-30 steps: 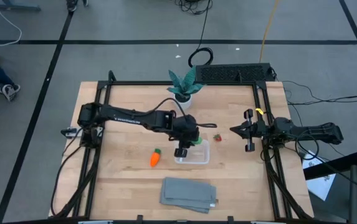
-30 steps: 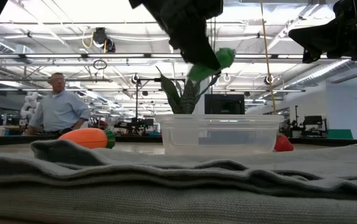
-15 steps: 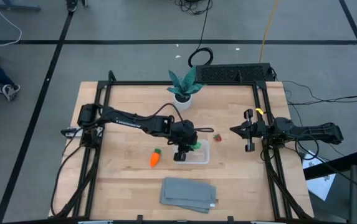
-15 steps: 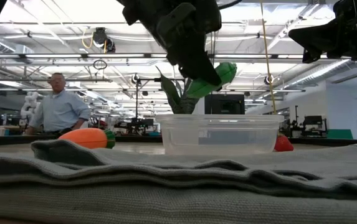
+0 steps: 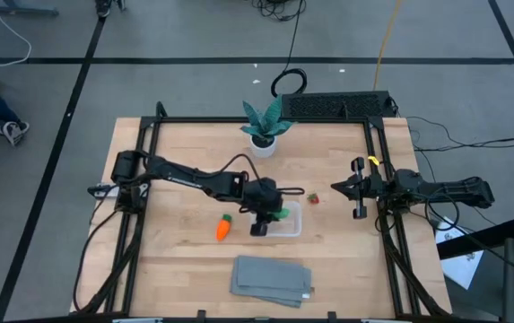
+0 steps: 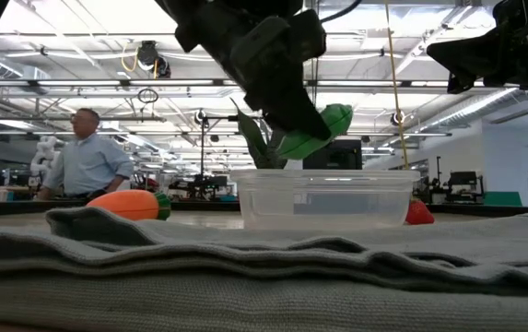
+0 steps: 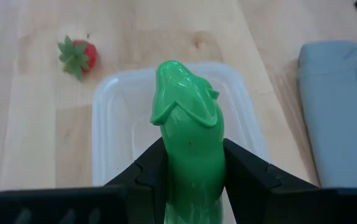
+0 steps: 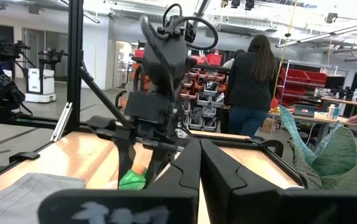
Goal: Pick and placing Produce into tupperware
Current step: Put the green pea into the transparent container
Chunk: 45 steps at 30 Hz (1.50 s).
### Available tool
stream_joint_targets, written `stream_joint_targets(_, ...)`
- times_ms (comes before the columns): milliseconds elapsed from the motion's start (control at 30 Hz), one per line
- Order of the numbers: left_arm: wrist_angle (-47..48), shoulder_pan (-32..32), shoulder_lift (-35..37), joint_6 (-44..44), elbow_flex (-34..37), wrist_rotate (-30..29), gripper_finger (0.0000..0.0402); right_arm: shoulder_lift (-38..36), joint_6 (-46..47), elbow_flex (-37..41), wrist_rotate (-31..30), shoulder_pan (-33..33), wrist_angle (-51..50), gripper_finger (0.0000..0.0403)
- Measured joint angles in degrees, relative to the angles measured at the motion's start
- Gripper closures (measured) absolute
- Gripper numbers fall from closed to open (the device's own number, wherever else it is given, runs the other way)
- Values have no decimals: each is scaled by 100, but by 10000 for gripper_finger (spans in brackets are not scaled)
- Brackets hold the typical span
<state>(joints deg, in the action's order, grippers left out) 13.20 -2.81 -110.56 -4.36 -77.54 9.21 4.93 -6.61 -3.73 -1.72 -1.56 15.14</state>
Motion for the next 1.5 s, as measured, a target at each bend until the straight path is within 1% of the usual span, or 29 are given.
stream_joint_targets(200, -70, -8, 0, -48, 261, -4, 279, 0, 0, 0, 0, 2, 0, 403)
stream_joint_targets(400, -409, -13, 0, -269, 512, -7, 279, 1, 0, 0, 0, 1, 0, 403)
stream_joint_targets(700, -991, -28, 0, -216, 588, -11, 279, 0, -1, 0, 0, 0, 2, 403)
stream_joint_targets(900, -1163, -72, -67, -138, 586, -20, 279, 0, -1, 1, 0, 1, 2, 403)
stream_joint_targets(1167, -1301, -114, -471, -48, 588, -26, 279, 31, 47, 0, 0, 0, -4, 403)
stream_joint_targets(1400, -1256, -114, -479, -176, 588, -28, 279, 31, 142, 1, 0, 0, -2, 403)
stream_joint_targets(1500, -1045, -114, -479, -203, 586, -28, 279, 31, 143, 0, 0, 1, 0, 403)
